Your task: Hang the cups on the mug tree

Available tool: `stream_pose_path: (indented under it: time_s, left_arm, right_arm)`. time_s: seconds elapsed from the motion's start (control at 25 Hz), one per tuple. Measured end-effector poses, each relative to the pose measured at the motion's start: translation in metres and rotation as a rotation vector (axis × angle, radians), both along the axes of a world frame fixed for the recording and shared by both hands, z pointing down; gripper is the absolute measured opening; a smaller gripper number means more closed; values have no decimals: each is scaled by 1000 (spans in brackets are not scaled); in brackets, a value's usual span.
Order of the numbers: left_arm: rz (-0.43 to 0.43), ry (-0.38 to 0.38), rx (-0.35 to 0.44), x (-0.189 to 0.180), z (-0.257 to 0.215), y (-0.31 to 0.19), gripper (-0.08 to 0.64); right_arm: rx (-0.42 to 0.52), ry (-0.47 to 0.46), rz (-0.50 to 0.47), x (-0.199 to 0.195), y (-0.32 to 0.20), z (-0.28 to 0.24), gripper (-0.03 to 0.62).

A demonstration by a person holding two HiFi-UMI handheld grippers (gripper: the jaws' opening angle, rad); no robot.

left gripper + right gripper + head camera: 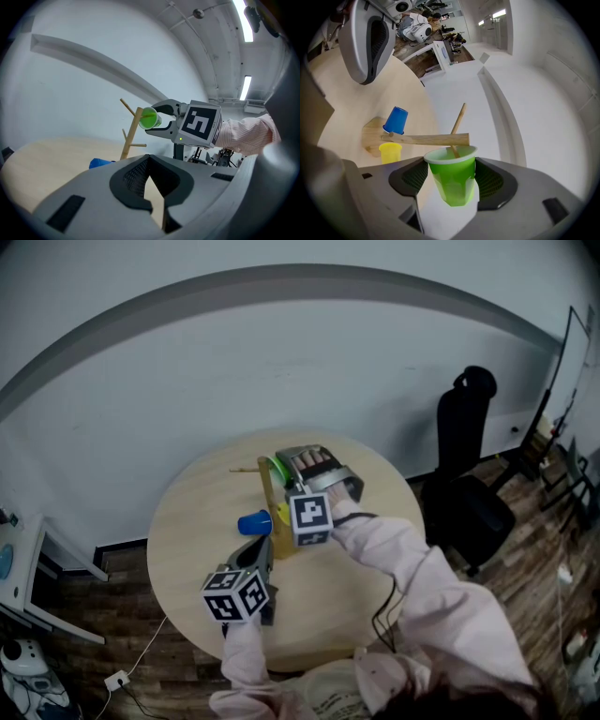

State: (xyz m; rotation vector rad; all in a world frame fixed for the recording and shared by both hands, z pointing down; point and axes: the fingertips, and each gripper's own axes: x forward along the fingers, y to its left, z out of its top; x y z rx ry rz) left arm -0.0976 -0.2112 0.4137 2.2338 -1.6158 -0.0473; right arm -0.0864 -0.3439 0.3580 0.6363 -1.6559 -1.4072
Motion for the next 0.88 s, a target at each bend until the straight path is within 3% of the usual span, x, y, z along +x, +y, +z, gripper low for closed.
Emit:
stream_pose_path:
  time_s: [0.24,0.48,0.88]
  left_arm:
    - [6,3,-4,4,1,2,15]
    - [5,7,-7,4,3,4,15]
    - [11,3,-10,7,4,10,15]
  right_arm:
    - [-7,-11,6,1,1,0,310]
    - [-36,-31,2,0,5,4,364]
    - [-50,-70,10,3,10,-1,387]
